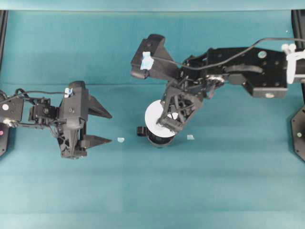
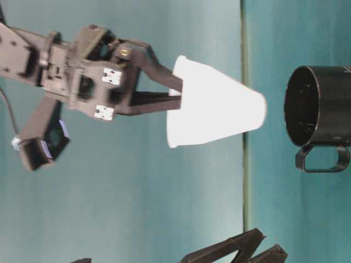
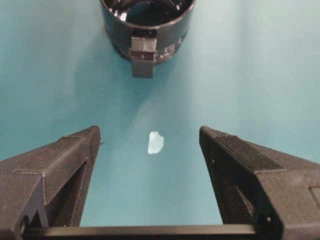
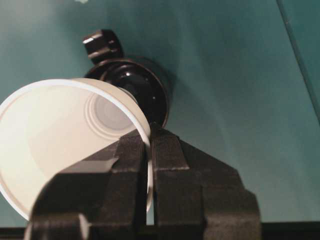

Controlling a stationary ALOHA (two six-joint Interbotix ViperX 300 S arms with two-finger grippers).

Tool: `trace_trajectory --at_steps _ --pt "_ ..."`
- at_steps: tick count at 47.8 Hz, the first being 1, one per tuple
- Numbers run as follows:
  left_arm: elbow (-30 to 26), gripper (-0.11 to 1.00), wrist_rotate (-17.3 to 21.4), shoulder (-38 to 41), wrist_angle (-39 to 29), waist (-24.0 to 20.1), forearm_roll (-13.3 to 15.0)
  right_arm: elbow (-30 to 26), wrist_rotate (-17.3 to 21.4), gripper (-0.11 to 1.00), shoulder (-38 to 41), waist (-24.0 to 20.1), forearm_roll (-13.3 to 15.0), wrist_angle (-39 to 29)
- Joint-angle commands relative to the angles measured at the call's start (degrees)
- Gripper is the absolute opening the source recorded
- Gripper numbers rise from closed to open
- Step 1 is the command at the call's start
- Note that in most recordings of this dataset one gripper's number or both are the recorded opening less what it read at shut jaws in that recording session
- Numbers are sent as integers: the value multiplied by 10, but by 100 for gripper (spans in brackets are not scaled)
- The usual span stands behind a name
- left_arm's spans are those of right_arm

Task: Put the paper cup into the moved cup holder.
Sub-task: 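Lift the paper cup and carry it left over the cup holder, then lower the paper cup into the black cup holder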

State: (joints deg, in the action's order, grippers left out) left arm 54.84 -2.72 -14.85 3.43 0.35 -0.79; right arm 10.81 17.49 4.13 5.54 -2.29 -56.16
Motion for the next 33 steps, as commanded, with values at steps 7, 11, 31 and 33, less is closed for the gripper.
trace_trajectory --at_steps 7,11,31,33 --pt "-11 80 -2 -3 4 2 -1 14 -6 2 22 -10 1 27" --pt "-11 80 -2 -3 4 2 -1 16 -6 2 29 -13 1 39" --pt "-11 80 -2 -2 4 2 -1 16 -14 2 47 -16 8 48" --pt "-11 80 -2 -2 4 2 0 16 -18 2 49 -15 8 48"
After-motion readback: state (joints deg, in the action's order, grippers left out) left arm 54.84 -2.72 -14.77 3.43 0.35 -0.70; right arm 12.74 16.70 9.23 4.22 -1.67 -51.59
